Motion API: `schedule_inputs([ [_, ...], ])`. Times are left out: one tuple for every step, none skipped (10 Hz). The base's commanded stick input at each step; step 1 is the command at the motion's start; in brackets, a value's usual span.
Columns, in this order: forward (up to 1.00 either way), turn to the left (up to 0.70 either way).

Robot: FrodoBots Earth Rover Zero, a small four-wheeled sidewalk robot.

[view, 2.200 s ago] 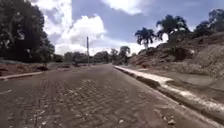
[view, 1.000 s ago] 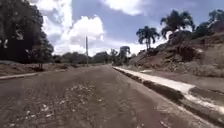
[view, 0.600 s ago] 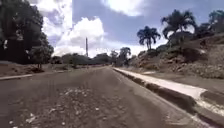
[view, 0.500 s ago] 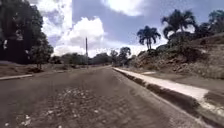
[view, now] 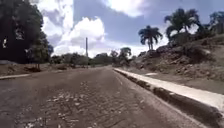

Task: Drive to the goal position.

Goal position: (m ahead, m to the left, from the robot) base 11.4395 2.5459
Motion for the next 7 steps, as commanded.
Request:
schedule_inputs([
  [0.70,0.00],
  [0.70,0.00],
  [0.70,0.00],
  [0.70,0.00],
  [0.70,0.00],
  [0.70,0.00],
  [0.70,0.00],
])
